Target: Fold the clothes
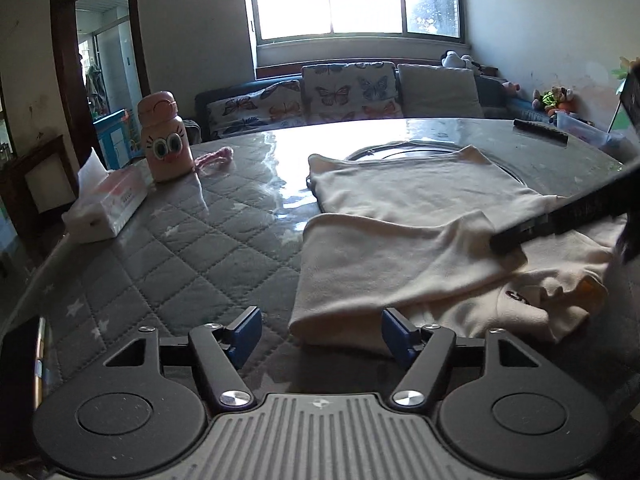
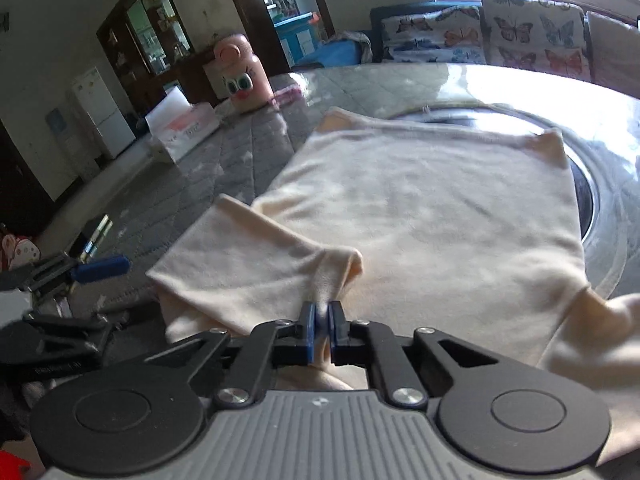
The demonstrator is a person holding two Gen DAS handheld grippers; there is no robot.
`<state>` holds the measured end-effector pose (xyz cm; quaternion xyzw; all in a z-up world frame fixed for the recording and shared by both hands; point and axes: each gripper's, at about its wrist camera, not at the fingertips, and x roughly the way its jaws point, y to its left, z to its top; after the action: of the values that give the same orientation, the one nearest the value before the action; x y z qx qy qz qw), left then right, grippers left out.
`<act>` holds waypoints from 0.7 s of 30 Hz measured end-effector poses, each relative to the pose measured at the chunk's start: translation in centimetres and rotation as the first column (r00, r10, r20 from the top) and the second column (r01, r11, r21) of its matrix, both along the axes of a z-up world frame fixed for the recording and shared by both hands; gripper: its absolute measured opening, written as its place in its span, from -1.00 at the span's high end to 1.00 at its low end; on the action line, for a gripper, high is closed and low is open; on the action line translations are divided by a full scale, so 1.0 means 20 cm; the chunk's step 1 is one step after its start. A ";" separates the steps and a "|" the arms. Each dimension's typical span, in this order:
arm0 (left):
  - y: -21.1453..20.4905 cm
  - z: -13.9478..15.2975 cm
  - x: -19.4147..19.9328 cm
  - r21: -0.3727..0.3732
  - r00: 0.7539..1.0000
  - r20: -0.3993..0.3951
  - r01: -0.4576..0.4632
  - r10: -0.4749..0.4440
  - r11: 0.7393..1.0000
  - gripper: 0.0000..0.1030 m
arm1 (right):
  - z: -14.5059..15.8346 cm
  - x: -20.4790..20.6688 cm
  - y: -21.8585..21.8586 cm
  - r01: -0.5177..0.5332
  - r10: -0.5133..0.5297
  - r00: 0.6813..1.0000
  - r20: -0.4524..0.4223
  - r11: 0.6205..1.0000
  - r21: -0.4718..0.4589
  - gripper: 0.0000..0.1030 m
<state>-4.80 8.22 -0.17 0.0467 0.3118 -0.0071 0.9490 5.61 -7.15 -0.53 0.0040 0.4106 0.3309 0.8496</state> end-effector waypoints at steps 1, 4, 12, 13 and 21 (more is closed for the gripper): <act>-0.01 0.00 0.01 0.001 1.000 -0.001 0.002 -0.002 1.000 -0.39 | 0.04 -0.01 0.00 -0.004 0.004 1.000 0.030 1.000 -0.003 0.91; -0.03 -0.02 0.03 0.016 1.000 -0.006 -0.001 0.001 1.000 -0.39 | 0.17 -0.02 0.00 -0.019 0.019 0.993 0.117 1.000 -0.002 0.91; -0.07 -0.04 0.06 0.063 1.000 -0.014 -0.004 0.005 0.998 -0.39 | 0.48 -0.05 0.00 -0.051 0.051 0.948 0.314 0.999 -0.008 0.92; -0.06 -0.05 0.05 0.067 1.000 -0.015 -0.006 0.007 0.998 -0.39 | 0.51 -0.06 -0.01 -0.047 0.048 0.941 0.334 0.999 -0.011 0.92; -0.05 -0.05 0.04 0.092 0.999 -0.026 -0.016 0.018 0.996 -0.39 | 0.41 -0.02 -0.17 0.062 -0.038 0.956 0.290 0.995 -0.073 0.92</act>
<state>-4.00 7.21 -1.19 0.0873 0.3250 0.0147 0.9416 5.30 -10.46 7.71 -0.0685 0.2952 0.2893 0.9080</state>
